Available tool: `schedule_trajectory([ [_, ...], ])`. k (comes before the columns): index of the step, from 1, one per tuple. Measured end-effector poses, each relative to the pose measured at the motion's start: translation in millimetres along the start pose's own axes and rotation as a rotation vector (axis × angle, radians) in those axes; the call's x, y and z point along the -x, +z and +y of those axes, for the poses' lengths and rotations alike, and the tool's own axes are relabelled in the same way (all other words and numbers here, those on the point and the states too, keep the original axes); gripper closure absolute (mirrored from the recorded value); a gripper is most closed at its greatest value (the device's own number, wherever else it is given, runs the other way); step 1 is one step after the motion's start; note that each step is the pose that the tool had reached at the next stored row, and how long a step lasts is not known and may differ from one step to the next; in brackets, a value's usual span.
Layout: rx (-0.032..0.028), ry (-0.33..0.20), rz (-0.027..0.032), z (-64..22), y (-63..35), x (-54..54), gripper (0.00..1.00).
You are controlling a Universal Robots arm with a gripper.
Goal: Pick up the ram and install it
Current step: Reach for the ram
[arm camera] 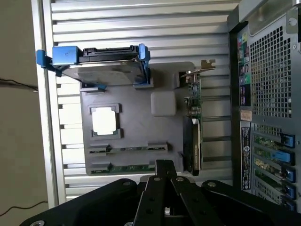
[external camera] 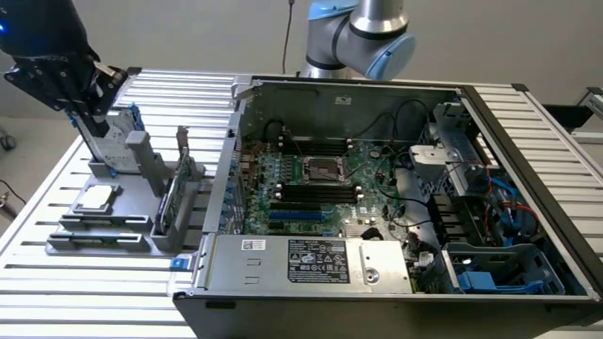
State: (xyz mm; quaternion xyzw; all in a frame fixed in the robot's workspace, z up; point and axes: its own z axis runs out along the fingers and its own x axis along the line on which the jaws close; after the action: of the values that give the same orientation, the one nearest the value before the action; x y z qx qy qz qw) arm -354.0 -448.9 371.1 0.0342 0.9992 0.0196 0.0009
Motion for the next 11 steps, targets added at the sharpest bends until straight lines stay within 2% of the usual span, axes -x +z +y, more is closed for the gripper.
schedule_trajectory([
  [11, -0.0053, 0.0, 0.0138, -6.3, 5.7, -17.4, 0.89],
])
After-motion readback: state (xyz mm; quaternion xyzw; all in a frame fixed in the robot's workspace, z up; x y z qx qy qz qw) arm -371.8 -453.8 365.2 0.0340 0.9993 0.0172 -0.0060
